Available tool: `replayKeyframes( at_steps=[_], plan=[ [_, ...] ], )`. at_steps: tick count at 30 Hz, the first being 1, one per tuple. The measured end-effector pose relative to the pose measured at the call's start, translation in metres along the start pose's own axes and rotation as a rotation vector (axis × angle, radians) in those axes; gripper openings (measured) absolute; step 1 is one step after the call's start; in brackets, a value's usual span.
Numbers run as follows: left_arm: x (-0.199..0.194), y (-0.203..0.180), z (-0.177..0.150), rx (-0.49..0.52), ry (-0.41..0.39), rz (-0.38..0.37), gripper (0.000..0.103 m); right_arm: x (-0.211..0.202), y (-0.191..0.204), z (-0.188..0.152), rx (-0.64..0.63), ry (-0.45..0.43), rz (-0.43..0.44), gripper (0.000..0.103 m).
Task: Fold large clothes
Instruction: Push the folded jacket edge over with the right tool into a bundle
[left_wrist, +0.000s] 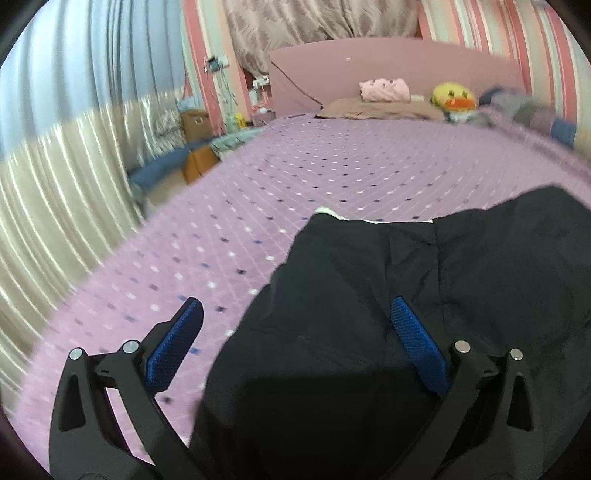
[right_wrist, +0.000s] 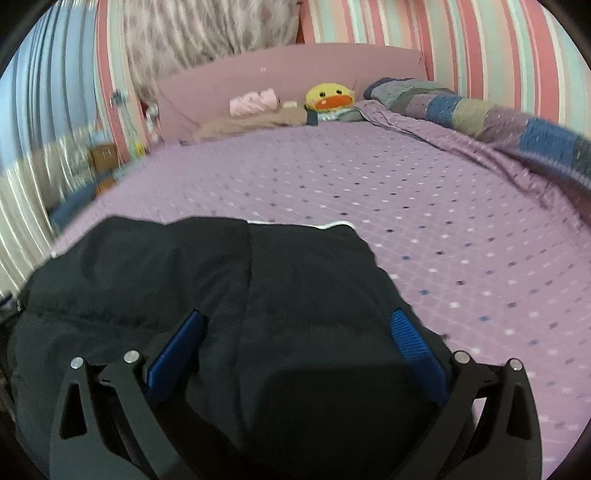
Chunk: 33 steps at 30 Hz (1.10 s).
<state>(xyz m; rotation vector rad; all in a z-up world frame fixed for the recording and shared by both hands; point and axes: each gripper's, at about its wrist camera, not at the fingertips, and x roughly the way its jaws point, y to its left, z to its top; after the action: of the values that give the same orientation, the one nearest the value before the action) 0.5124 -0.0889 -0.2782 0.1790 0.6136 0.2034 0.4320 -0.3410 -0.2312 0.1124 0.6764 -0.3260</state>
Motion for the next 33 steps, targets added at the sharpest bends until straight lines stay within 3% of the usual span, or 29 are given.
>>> replayKeyframes(
  at_steps=[5,9,13,17,26,29,31,33],
  plan=[
    [-0.038,0.005,-0.004,0.102,-0.005,0.012,0.1,-0.064,-0.033,0.0,-0.038,-0.021,-0.033,0.101],
    [-0.068,0.028,-0.019,0.115,0.043,-0.039,0.1,-0.079,-0.067,-0.023,0.007,0.082,-0.058,0.101],
    [-0.087,0.049,-0.037,0.108,0.134,-0.086,0.1,-0.084,-0.076,-0.058,0.022,0.159,-0.024,0.101],
    [-0.096,0.073,-0.051,0.04,0.199,-0.147,0.1,-0.082,-0.075,-0.085,0.07,0.212,0.039,0.101],
    [-0.082,0.095,-0.077,-0.004,0.282,-0.117,0.1,-0.053,-0.079,-0.109,0.253,0.35,0.226,0.101],
    [-0.079,0.098,-0.08,-0.01,0.293,-0.137,0.1,-0.052,-0.074,-0.112,0.26,0.36,0.275,0.093],
    [-0.076,0.096,-0.079,-0.008,0.296,-0.147,0.1,-0.052,-0.072,-0.112,0.276,0.374,0.317,0.079],
    [-0.077,0.097,-0.08,-0.008,0.294,-0.153,0.1,-0.053,-0.067,-0.111,0.262,0.381,0.315,0.078]
  ],
)
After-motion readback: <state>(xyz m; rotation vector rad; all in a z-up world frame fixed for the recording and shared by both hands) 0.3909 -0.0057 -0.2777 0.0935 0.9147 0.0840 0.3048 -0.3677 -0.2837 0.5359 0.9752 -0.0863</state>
